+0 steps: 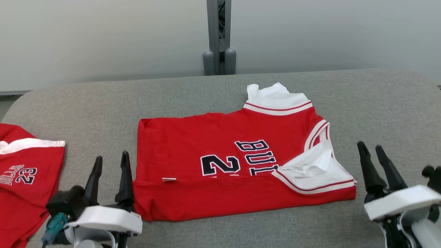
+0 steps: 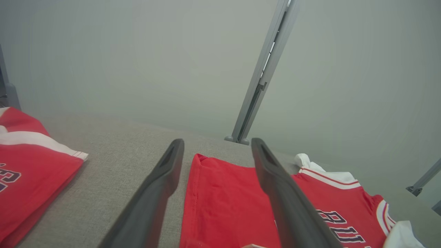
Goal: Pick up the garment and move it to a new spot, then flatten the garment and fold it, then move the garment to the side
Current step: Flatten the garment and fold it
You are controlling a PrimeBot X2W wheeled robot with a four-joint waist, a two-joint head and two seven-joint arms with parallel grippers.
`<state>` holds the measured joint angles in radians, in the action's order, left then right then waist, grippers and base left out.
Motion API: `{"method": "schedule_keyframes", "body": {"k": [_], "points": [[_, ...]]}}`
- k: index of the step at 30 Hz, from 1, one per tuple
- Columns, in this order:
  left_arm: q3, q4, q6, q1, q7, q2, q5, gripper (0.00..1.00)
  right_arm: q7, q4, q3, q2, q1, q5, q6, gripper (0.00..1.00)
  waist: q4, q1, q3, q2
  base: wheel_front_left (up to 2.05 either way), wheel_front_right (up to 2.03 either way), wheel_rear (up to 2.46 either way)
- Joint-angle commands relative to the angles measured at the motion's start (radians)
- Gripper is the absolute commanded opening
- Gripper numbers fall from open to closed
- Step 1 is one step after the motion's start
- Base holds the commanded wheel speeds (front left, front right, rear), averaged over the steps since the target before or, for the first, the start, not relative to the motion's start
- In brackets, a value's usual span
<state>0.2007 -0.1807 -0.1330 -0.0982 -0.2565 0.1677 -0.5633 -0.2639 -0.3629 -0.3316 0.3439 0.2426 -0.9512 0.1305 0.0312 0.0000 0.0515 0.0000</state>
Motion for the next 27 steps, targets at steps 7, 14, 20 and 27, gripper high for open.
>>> {"method": "schedule_keyframes", "body": {"k": [7,14,20,27], "points": [[-0.119,0.033,0.051,0.089,-0.008,-0.081,0.125,1.0,-0.002,0.012,0.175,-0.157,-0.157,0.171,0.001,1.0,-0.012,0.0,-0.028,0.0,0.0,0.0,0.0],[-0.159,0.038,0.068,0.174,-0.007,-0.114,0.277,1.0,-0.003,0.022,0.267,-0.234,-0.207,0.327,0.001,1.0,-0.013,0.0,-0.036,0.0,0.0,0.0,0.0],[-0.127,0.019,0.044,0.187,-0.007,-0.115,0.31,1.0,-0.003,0.032,0.272,-0.25,-0.209,0.382,0.001,1.0,-0.011,0.0,-0.031,0.0,0.0,0.0,0.0],[-0.085,-0.039,0.037,0.183,-0.007,-0.116,0.296,1.0,-0.003,0.037,0.266,-0.262,-0.204,0.407,0.001,1.0,-0.011,0.0,-0.018,0.0,0.0,0.0,0.0]]}}
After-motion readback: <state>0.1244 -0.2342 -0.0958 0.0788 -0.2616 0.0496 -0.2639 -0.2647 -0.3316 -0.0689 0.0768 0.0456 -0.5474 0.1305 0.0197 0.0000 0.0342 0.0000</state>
